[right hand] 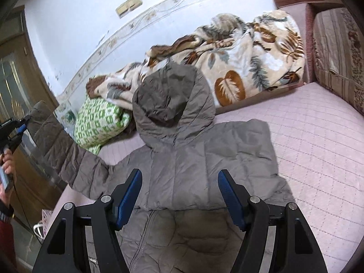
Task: Fold large clothes
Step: 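Lay the held sleeve across the jacket body and open the left gripper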
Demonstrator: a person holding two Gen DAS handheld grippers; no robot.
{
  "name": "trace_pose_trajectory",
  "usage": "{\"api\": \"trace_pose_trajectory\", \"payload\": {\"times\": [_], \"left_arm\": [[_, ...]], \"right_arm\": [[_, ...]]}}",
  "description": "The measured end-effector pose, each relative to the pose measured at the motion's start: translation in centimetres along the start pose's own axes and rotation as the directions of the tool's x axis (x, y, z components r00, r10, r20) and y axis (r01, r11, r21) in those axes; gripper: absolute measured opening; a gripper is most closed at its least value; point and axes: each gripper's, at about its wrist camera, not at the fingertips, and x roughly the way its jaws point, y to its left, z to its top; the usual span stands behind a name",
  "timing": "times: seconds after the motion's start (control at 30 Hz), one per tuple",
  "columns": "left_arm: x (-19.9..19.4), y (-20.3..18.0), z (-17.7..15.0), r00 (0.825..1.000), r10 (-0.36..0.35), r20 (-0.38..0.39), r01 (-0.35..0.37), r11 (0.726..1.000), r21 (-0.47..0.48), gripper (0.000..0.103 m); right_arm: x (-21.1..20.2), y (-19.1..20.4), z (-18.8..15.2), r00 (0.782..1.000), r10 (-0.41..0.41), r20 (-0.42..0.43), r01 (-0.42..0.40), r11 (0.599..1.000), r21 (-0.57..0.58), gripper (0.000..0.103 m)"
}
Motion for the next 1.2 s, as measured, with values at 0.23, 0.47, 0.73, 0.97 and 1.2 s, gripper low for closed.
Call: {"api": "trace_pose_trajectory", "payload": {"times": [0.23, 0.47, 0.73, 0.97, 1.2], "left_arm": [[3.8, -9.0, -5.2, 0.986, -0.116, -0.119, 0.124, 0.99, 0.061, 0.017], [8.3, -15.8, -11.5, 0.953, -0.195, -0.233, 0.217, 0.974, 0.07, 0.017], [14.7, -19.4, -22.5, 0.895, -0.184, -0.407, 0.225, 0.973, 0.055, 0.017], [18.5, -18.9, -28.8, 0.836, -0.134, -0.533, 0.2, 0.978, 0.067, 0.018], [17.2, -18.0, -28.4, 0.831, -0.142, -0.538, 0.223, 0.971, 0.088, 0.049]], "right_arm": [[-1.9, -2.0, 0.8, 0.999, 0.007, 0.035, -0.009, 0.998, 0.055, 0.074], [-3.1, -3.5, 1.5, 0.998, 0.0, 0.071, -0.007, 0.995, 0.102, 0.074], [-3.9, -5.0, 1.9, 0.995, -0.026, 0.095, 0.013, 0.99, 0.142, 0.074], [-3.6, -6.2, 2.1, 0.996, -0.034, 0.086, 0.019, 0.985, 0.173, 0.074], [-2.9, -6.3, 2.0, 0.997, -0.041, 0.072, 0.028, 0.983, 0.179, 0.074]]}}
